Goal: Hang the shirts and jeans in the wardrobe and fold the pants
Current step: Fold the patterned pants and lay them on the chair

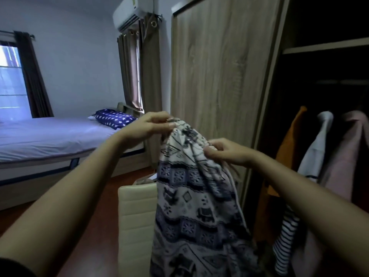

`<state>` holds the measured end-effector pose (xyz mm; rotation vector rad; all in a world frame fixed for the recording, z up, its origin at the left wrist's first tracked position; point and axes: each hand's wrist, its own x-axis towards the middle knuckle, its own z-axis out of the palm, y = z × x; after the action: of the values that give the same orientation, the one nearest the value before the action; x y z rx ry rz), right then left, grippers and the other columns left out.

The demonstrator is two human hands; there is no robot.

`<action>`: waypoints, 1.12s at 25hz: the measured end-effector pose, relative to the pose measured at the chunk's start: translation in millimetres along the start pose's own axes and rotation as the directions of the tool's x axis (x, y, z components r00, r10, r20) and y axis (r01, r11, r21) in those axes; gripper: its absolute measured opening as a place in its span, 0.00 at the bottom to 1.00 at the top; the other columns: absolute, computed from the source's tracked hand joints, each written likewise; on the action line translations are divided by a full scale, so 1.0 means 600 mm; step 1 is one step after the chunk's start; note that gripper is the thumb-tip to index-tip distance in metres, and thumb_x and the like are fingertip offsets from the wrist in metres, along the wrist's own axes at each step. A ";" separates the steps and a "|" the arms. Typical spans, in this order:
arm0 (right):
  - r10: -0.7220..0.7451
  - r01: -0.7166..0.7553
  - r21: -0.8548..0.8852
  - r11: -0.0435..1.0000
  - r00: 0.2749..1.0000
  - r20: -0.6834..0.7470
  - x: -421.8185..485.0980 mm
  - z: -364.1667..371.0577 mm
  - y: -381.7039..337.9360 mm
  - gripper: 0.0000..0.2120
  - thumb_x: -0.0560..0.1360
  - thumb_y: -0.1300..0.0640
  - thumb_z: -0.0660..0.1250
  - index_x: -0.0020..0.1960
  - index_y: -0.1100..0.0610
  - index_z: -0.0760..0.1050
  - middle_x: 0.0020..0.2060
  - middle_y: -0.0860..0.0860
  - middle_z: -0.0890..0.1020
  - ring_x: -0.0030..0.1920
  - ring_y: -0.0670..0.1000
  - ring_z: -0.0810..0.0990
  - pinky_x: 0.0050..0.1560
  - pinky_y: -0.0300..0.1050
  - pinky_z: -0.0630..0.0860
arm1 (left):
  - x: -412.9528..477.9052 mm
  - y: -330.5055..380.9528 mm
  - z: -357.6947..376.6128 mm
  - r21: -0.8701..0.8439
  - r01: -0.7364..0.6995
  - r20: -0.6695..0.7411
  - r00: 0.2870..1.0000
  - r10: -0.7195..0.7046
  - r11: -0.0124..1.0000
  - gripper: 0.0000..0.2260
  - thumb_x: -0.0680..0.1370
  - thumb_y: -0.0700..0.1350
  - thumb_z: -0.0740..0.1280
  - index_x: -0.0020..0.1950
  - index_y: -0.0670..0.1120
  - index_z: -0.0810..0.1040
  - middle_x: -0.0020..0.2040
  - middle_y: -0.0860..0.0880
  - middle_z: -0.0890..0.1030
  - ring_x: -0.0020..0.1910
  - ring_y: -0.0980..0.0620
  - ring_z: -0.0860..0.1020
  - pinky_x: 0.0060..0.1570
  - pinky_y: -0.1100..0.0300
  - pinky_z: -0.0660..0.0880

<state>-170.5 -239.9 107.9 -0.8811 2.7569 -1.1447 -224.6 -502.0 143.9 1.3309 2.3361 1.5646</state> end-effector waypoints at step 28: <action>-0.236 -0.102 -0.416 0.904 0.691 -0.683 -0.021 -0.130 0.019 0.13 0.70 0.61 0.72 0.50 0.53 0.71 0.36 0.46 0.74 0.37 0.49 0.75 0.37 0.30 0.69 | 0.014 -0.051 -0.098 0.185 0.155 -0.295 0.951 -0.096 0.971 0.29 0.58 0.52 0.80 0.56 0.44 0.82 0.50 0.45 0.84 0.50 0.52 0.82 0.56 0.53 0.76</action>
<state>-183.8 -176.9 154.7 -0.6347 3.7796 -1.0838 -276.0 -544.0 152.9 1.0167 2.7598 1.6070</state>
